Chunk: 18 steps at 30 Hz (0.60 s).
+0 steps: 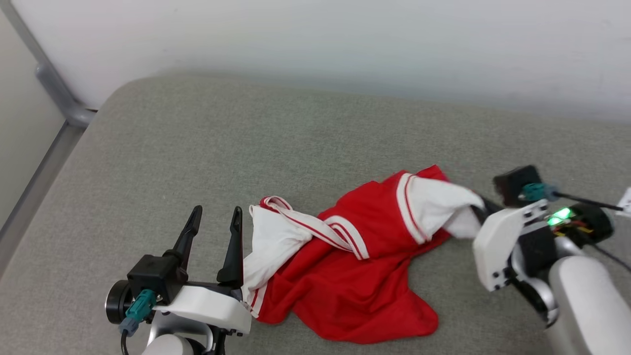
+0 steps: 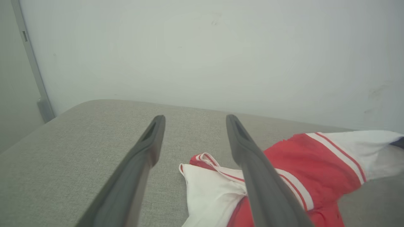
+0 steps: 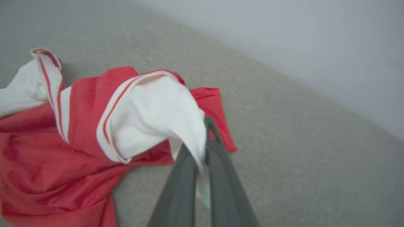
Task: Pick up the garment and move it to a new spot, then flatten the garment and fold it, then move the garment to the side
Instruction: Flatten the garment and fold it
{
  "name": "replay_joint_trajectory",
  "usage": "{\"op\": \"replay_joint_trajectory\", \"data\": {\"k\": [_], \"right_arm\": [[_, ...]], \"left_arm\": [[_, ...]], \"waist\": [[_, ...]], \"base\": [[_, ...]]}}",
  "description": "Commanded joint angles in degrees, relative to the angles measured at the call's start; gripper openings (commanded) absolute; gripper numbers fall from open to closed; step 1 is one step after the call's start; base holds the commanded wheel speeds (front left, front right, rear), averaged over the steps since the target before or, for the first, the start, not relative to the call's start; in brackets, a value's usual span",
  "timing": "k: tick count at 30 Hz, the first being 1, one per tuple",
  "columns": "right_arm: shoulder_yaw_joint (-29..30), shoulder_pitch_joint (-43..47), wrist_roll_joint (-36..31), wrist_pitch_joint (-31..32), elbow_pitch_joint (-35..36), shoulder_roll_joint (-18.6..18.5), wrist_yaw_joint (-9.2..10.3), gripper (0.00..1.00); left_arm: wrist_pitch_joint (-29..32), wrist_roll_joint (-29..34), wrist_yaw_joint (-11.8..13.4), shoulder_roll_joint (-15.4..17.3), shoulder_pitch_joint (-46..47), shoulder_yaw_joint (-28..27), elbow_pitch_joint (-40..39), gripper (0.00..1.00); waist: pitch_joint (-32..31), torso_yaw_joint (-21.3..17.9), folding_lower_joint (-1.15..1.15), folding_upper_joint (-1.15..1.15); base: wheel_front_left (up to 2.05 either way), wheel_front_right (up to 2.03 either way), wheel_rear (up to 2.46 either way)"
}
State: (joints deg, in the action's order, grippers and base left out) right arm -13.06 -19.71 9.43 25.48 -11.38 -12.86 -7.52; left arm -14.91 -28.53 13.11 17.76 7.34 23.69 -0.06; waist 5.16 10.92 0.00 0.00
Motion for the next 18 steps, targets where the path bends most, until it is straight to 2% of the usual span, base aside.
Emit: {"op": "replay_joint_trajectory", "data": {"k": [1,6,11,14,18], "right_arm": [[1.2,0.0,-1.0,-0.3,1.6,-0.8,0.06,0.0],[9.1,5.8,-3.8,1.3,8.8,-1.5,0.06,0.0],[16.9,15.6,-5.4,3.9,14.3,0.8,0.06,0.0],[20.5,21.5,-5.1,4.8,14.8,3.6,0.06,0.0],[23.1,27.4,-4.9,4.6,11.6,6.9,0.05,0.0]], "left_arm": [[-0.4,0.1,-0.3,0.2,-0.5,-0.2,0.2,1.0],[-0.4,-0.1,-0.4,-0.1,-1.2,0.0,0.5,1.0],[-0.3,-0.8,-0.3,0.3,-2.4,-0.2,1.1,1.0],[0.0,-0.9,-0.3,0.6,-2.8,-0.3,1.2,1.0],[0.4,-1.2,-0.1,0.9,-3.0,-0.3,1.6,1.0]], "waist": [[-0.8,-0.9,0.0,0.0],[-2.2,-2.3,0.0,0.0],[-3.1,-3.6,0.0,0.0],[-3.2,-4.2,0.0,0.0],[-3.3,-4.8,0.0,0.0]], "base": [[0.0,0.0,0.0],[0.0,0.0,0.0],[0.0,0.0,0.0],[0.0,0.0,0.0],[0.0,0.0,0.0]]}}
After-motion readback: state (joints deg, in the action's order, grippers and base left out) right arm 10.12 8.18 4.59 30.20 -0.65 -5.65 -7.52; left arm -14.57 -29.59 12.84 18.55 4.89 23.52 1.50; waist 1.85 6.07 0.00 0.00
